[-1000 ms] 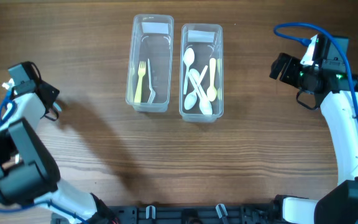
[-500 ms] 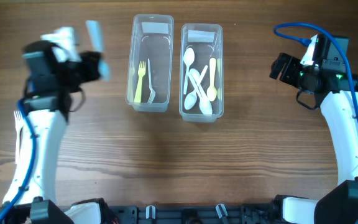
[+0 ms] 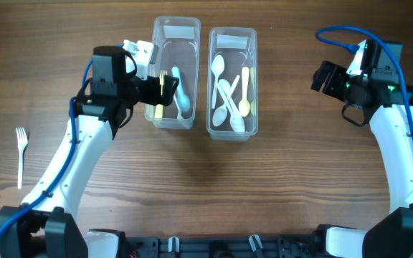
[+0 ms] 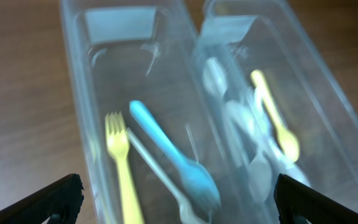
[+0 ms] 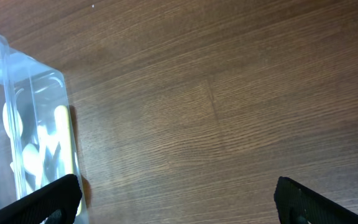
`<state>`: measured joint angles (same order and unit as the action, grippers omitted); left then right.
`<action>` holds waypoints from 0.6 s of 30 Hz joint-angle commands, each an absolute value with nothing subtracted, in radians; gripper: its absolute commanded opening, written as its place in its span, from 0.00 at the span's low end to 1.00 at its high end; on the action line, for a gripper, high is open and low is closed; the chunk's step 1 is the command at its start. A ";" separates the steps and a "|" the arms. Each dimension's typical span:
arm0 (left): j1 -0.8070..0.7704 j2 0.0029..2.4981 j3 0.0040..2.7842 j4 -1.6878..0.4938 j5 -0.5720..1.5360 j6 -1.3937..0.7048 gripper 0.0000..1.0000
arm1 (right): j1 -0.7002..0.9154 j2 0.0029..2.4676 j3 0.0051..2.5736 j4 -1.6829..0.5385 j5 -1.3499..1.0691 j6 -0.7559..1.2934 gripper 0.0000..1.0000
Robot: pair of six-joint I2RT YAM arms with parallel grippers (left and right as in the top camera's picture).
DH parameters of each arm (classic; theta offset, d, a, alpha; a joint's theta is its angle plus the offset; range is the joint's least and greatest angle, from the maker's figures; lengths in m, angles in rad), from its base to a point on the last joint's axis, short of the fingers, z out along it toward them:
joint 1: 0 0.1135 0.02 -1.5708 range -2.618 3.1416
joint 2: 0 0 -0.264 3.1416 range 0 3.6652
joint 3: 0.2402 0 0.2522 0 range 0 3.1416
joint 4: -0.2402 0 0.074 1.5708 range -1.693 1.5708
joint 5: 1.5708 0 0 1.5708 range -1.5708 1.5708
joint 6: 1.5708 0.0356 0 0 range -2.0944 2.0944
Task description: Pack container
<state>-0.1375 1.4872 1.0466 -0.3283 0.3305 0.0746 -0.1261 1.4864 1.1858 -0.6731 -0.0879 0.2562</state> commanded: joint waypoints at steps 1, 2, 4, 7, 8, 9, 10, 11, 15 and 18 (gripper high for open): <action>-0.063 1.408 1.048 -0.430 0.082 -0.033 1.00 | -0.128 1.477 1.196 -0.669 -0.075 0.239 1.00; -0.038 1.391 1.048 -0.472 0.020 -0.086 1.00 | -0.128 1.477 1.196 -0.669 -0.075 0.238 1.00; 0.031 1.357 1.048 -0.586 -0.073 -0.189 1.00 | -0.128 1.477 1.196 -0.669 -0.075 0.238 1.00; 0.171 1.337 1.047 -0.776 -0.125 -0.282 1.00 | -0.128 1.477 1.196 -0.669 -0.075 0.239 1.00; 0.215 1.338 1.047 -0.826 -0.125 -0.281 1.00 | -0.128 1.477 1.196 -0.669 -0.075 0.239 1.00; 0.252 1.339 1.047 -0.858 -0.125 -0.282 1.00 | -0.128 1.477 1.196 -0.669 -0.075 0.238 1.00; 0.297 1.340 1.047 -0.891 -0.126 -0.281 1.00 | -0.128 1.477 1.196 -0.669 -0.075 0.239 1.00; 0.331 1.340 1.047 -0.910 -0.126 -0.277 1.00 | -0.128 1.477 1.196 -0.669 -0.075 0.238 1.00; 0.482 1.340 1.047 -0.953 -0.155 -0.269 1.00 | -0.128 1.477 1.196 -0.669 -0.075 0.239 1.00; 0.575 1.341 1.047 -0.960 -0.168 -0.270 1.00 | -0.128 1.477 1.196 -0.669 -0.075 0.238 0.99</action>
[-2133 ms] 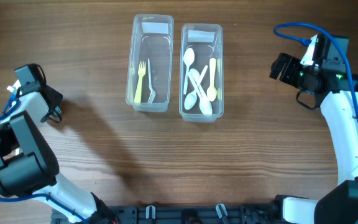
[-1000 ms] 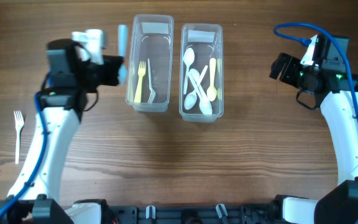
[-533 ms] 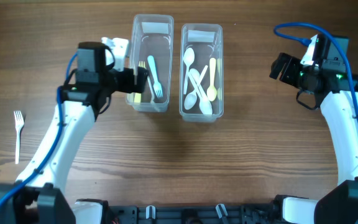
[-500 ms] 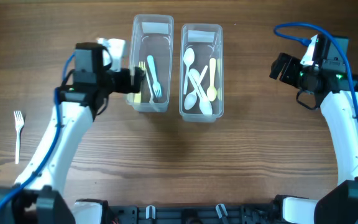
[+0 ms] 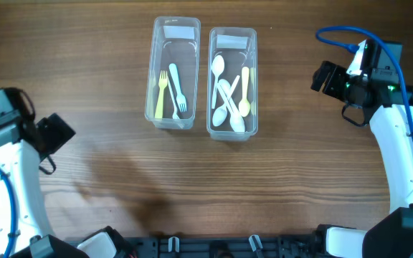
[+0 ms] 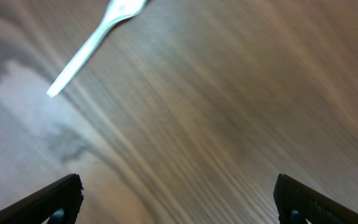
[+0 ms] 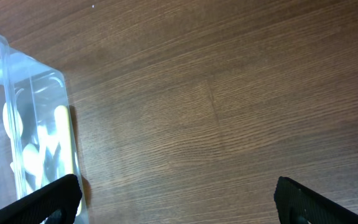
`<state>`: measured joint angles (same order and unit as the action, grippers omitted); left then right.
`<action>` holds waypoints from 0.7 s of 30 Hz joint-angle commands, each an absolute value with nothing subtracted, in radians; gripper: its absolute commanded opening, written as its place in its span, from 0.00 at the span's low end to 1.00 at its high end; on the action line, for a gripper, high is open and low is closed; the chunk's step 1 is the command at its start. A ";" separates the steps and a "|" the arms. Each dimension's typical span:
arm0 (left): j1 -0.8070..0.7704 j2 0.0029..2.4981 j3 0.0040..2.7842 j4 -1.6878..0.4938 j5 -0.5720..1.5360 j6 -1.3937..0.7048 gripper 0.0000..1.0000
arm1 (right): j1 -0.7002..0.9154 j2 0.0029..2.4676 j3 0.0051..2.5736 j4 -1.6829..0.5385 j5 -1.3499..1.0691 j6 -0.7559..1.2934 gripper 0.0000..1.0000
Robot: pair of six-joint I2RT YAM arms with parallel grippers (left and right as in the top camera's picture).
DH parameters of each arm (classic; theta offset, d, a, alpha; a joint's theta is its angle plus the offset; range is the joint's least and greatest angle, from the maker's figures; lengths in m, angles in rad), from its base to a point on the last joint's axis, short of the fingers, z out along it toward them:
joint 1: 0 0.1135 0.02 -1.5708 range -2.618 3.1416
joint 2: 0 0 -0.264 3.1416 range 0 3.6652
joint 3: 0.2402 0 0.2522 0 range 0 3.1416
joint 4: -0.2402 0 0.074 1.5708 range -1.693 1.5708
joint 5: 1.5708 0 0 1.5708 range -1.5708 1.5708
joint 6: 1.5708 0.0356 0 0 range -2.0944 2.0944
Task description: Pack container
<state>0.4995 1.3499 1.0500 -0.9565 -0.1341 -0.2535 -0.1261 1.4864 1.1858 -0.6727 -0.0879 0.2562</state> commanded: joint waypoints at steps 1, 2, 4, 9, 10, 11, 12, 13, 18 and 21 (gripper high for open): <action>0.600 1.341 1.047 -0.954 -0.192 -0.271 1.00 | -0.128 1.477 1.196 -0.669 -0.075 0.238 1.00; 0.627 1.341 1.047 -0.947 -0.217 -0.292 1.00 | -0.128 1.477 1.196 -0.669 -0.075 0.238 1.00; 0.678 1.341 1.047 -0.931 -0.229 -0.358 1.00 | -0.128 1.477 1.196 -0.669 -0.075 0.238 1.00; 0.795 1.345 1.046 -0.894 -0.229 -0.761 1.00 | -0.128 1.477 1.196 -0.669 -0.075 0.238 1.00; 0.818 1.347 1.045 -0.897 -0.229 -0.872 1.00 | -0.128 1.477 1.196 -0.669 -0.075 0.238 1.00; 0.836 1.351 1.045 -0.902 -0.229 -0.947 1.00 | -0.128 1.477 1.196 -0.669 -0.075 0.238 1.00; 0.854 1.357 1.045 -0.910 -0.229 -1.028 1.00 | -0.128 1.477 1.196 -0.669 -0.075 0.238 1.00; 0.870 1.364 1.045 -0.920 -0.229 -1.092 1.00 | -0.128 1.477 1.196 -0.669 -0.075 0.238 1.00; 0.906 1.408 0.992 -0.854 -0.220 -1.300 1.00 | -0.128 1.477 1.196 -0.669 -0.075 0.238 1.00; 0.905 1.467 0.946 -0.741 -0.141 -1.348 1.00 | -0.128 1.477 1.196 -0.669 -0.075 0.238 1.00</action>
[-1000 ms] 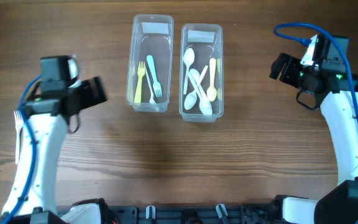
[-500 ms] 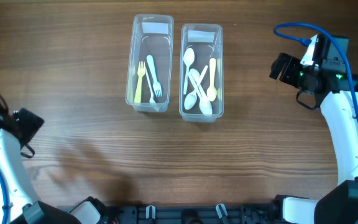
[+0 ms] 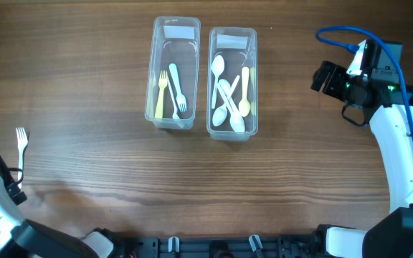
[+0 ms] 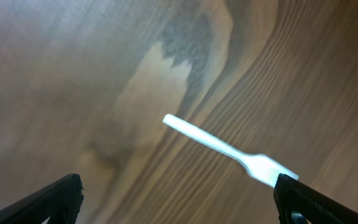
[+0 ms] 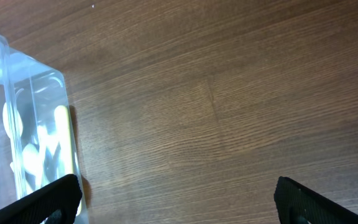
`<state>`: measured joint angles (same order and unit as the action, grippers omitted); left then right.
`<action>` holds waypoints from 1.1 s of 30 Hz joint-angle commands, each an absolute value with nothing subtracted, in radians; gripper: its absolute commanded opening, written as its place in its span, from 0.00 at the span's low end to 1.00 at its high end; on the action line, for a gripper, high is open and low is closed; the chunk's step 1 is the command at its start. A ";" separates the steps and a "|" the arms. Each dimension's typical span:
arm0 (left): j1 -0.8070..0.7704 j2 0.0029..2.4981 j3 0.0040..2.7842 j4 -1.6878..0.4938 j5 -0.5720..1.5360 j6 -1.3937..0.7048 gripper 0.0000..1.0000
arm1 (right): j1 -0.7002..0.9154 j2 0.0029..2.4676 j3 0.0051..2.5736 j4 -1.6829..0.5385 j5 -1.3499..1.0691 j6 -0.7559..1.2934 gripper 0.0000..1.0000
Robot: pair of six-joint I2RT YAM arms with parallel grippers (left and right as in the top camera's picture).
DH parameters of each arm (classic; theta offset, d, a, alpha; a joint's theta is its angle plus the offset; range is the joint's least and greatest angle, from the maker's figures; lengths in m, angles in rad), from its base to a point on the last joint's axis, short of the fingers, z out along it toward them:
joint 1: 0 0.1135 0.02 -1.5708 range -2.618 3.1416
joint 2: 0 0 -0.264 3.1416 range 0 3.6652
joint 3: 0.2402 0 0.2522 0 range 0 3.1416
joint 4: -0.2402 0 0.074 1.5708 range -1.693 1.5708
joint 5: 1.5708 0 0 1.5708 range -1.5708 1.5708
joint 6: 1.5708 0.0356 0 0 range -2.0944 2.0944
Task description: Pack container
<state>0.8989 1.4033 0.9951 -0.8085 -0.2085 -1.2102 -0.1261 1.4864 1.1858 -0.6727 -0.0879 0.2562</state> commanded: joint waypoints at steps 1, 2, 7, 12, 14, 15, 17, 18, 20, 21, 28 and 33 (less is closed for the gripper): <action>0.905 1.494 0.941 -0.703 -0.103 -1.348 1.00 | -0.128 1.477 1.196 -0.669 -0.075 0.238 1.00; 0.905 1.527 0.941 -0.660 -0.057 -1.348 1.00 | -0.128 1.477 1.196 -0.669 -0.075 0.238 1.00; 0.906 1.646 0.941 -0.488 0.097 -1.245 1.00 | -0.128 1.477 1.196 -0.669 -0.075 0.238 1.00; 0.907 1.633 0.941 -0.402 0.093 -1.134 1.00 | -0.128 1.477 1.196 -0.669 -0.075 0.239 1.00; 0.907 1.608 0.943 -0.372 0.086 -1.066 1.00 | -0.128 1.477 1.196 -0.669 -0.075 0.239 1.00; 0.907 1.597 0.944 -0.369 0.073 -1.049 1.00 | -0.128 1.477 1.196 -0.669 -0.075 0.238 1.00; 0.907 1.569 0.948 -0.369 -0.004 -0.959 1.00 | -0.128 1.477 1.196 -0.669 -0.075 0.238 1.00; 0.907 1.562 0.948 -0.369 -0.039 -0.851 0.99 | -0.128 1.477 1.196 -0.669 -0.075 0.238 1.00; 0.907 1.560 0.947 -0.369 -0.046 -0.704 0.99 | -0.128 1.477 1.196 -0.669 -0.075 0.238 1.00; 0.906 1.565 0.947 -0.369 -0.034 -0.633 0.96 | -0.128 1.477 1.196 -0.669 -0.075 0.238 1.00; 0.907 1.625 0.947 -0.288 0.036 -0.377 1.00 | -0.128 1.477 1.196 -0.669 -0.075 0.238 1.00; 0.907 1.685 0.947 -0.303 -0.033 -0.378 1.00 | -0.128 1.477 1.196 -0.669 -0.075 0.238 1.00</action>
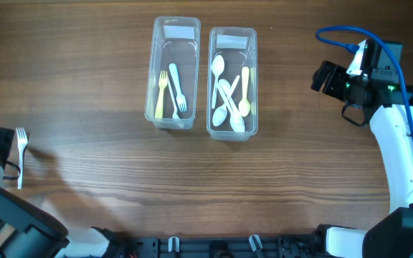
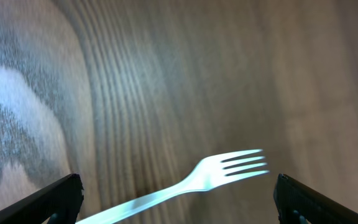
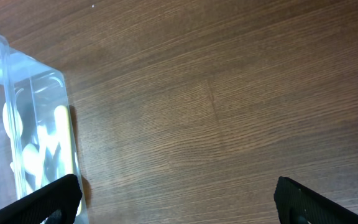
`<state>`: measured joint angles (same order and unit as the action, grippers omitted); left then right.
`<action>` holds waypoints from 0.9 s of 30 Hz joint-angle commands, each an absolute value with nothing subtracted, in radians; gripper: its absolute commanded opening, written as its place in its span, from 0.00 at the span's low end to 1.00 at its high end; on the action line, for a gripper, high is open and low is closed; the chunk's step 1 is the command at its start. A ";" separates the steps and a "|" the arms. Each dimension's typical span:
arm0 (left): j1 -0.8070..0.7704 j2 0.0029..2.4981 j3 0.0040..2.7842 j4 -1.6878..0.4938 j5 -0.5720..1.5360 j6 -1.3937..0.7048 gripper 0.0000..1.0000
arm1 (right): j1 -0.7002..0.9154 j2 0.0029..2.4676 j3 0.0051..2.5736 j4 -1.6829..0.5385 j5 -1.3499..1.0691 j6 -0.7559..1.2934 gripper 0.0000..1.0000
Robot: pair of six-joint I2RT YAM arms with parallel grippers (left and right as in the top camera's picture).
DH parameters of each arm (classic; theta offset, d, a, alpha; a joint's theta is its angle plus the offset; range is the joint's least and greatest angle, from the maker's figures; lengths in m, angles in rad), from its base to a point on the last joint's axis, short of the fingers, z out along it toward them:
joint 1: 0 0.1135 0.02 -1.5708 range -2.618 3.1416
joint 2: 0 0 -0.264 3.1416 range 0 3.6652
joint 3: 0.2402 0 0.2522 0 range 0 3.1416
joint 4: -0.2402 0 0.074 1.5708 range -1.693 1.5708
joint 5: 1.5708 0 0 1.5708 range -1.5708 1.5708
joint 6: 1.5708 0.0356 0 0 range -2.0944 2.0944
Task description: Pack container
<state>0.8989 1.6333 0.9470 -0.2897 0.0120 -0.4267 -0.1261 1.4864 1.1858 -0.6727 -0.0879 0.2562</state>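
A white plastic fork [image 1: 21, 153] lies on the wooden table at the far left, tines pointing away from me. My left gripper [image 1: 8, 155] is down beside it, open. In the left wrist view the fork [image 2: 197, 180] lies across the gap between the two fingers, untouched. A clear left container [image 1: 152, 72] holds a yellow fork [image 1: 160, 93] and a blue fork [image 1: 176, 89]. The clear right container [image 1: 255, 72] holds several spoons. My right gripper [image 1: 321, 77] hangs open over bare table to the right of the containers, nothing between its fingers [image 3: 48, 199].
The right container's corner [image 3: 23, 124] shows at the left of the right wrist view. The table's left edge is close to the left arm. Bare wood lies between the fork and the containers.
My left gripper has moved from the table's lower left edge up to the white fork, which now lies between its open fingers. The right arm has not moved.
My left gripper was open over the left container with the yellow and blue forks in it. Then it was out at the left side of the table, then at the far left edge near the white fork. Now it stands open round that fork.
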 commanded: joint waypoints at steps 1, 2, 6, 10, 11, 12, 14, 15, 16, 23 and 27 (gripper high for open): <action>0.907 1.708 0.947 -0.311 -0.058 -0.405 1.00 | -0.128 1.477 1.196 -0.669 -0.075 0.238 1.00; 0.907 1.716 0.947 -0.308 -0.063 -0.408 1.00 | -0.128 1.477 1.196 -0.669 -0.075 0.239 1.00; 0.906 1.753 0.947 -0.257 -0.045 -0.407 1.00 | -0.128 1.477 1.196 -0.669 -0.075 0.238 1.00; 0.905 1.813 0.947 -0.230 0.038 -0.395 1.00 | -0.128 1.477 1.196 -0.669 -0.075 0.238 1.00; 0.905 1.839 0.947 -0.231 0.058 -0.395 1.00 | -0.128 1.477 1.196 -0.669 -0.075 0.238 1.00; 0.905 1.868 0.947 -0.232 0.076 -0.395 1.00 | -0.128 1.477 1.196 -0.669 -0.075 0.239 1.00; 0.905 1.922 0.947 -0.248 0.082 -0.396 1.00 | -0.128 1.477 1.196 -0.669 -0.075 0.239 1.00; 0.905 1.942 0.947 -0.251 0.082 -0.397 1.00 | -0.128 1.477 1.196 -0.669 -0.075 0.238 1.00; 0.905 1.951 0.947 -0.256 0.086 -0.397 1.00 | -0.128 1.477 1.196 -0.669 -0.075 0.238 1.00; 0.905 1.941 0.947 -0.314 0.305 -0.388 1.00 | -0.128 1.477 1.196 -0.669 -0.075 0.238 1.00; 0.905 1.935 0.947 -0.348 0.408 -0.327 1.00 | -0.128 1.477 1.196 -0.669 -0.075 0.238 1.00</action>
<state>0.9249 1.8481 1.0149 -0.2775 0.1551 -0.3542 -0.1261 1.4864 1.1858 -0.6727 -0.0879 0.2562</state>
